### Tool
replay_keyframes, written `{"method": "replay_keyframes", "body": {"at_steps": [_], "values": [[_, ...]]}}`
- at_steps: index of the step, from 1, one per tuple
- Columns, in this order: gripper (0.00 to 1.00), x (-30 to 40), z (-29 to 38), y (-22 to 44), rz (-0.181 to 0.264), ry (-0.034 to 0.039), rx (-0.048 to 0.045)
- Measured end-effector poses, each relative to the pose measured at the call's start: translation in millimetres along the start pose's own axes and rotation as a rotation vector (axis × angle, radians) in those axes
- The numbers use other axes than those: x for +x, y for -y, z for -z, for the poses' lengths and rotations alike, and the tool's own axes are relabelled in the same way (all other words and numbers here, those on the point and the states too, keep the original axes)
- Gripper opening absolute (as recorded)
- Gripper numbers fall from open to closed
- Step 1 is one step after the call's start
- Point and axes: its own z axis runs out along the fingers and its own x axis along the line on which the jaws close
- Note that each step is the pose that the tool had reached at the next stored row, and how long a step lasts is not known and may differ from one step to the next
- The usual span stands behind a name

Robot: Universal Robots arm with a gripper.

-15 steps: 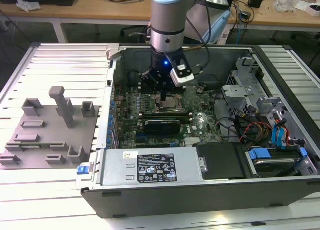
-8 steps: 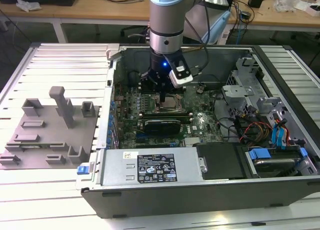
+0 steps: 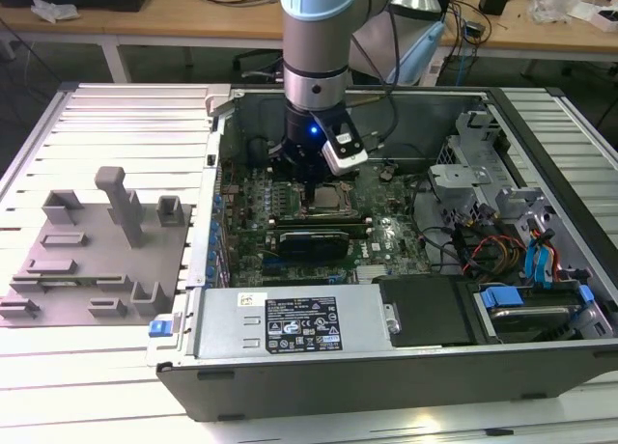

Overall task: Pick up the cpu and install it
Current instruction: 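Close the cpu cover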

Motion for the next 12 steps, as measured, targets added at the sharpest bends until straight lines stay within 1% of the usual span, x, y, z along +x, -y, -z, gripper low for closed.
{"method": "replay_keyframes", "body": {"at_steps": [4, 7, 12], "values": [[0.11, 2.5, -5.3, 0.0, 0.004, 0.0, 0.0], [0.11, 3.7, -7.2, 0.0, 0.006, 0.0, -0.0001], [0.11, 4.4, -8.1, 0.1, 0.007, 0.0, -0.0001]]}}
